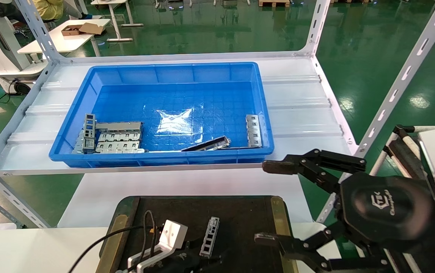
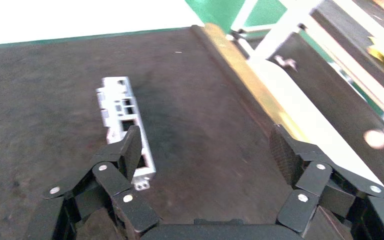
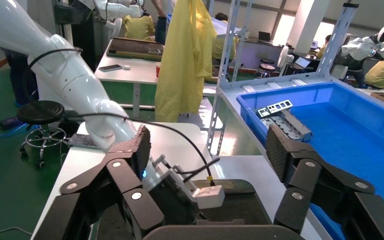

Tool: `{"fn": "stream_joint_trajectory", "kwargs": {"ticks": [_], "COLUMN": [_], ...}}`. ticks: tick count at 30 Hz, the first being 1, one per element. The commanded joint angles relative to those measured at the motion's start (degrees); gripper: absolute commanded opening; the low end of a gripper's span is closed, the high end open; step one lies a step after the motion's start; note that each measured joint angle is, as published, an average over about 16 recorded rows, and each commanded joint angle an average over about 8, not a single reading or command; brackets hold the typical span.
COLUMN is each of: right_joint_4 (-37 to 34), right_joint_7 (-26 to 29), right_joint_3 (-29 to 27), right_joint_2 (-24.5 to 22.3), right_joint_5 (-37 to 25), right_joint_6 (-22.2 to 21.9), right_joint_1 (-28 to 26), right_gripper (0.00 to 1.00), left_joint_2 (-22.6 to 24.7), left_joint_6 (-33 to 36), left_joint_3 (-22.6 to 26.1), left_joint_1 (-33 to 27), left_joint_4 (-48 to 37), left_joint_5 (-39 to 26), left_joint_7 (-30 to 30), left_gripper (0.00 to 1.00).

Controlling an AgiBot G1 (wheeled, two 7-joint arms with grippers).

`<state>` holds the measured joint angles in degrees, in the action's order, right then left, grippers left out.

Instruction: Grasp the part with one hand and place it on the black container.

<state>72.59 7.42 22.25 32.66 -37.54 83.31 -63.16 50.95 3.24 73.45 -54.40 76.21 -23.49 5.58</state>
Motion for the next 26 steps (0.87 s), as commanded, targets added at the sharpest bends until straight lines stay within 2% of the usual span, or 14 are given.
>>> {"fn": "stream_joint_trajectory", "kwargs": {"ticks": [1, 16, 22, 26], "right_joint_4": [0.0, 0.0, 0.0, 0.0], "right_joint_7": [0.0, 0.0, 0.0, 0.0], "right_joint_3": [0.0, 0.0, 0.0, 0.0], "right_joint_2": [0.0, 0.0, 0.0, 0.0], "right_joint_5": [0.0, 0.0, 0.0, 0.0], "right_joint_6": [0.0, 0.0, 0.0, 0.0], "right_joint_1": [0.0, 0.0, 0.0, 0.0], "right_gripper": [1.00, 1.00, 1.00, 1.00], "left_joint_2": [-1.8, -11.6, -13.8, -14.4], "left_joint_6": [4.1, 30.0, 37.3, 39.5], "left_joint_3": [0.0, -5.7, -7.4, -7.8], "left_joint_1": [-0.5, -1.6, -2.1, -2.4], "left_joint_4": [0.0, -5.1, -7.4, -8.2], "left_joint_5": [-0.7, -2.0, -1.5, -1.4], "left_joint_7": [-0.6, -11.2, -14.8, -15.8], "left_gripper": [1.00, 1.00, 1.00, 1.00]}}
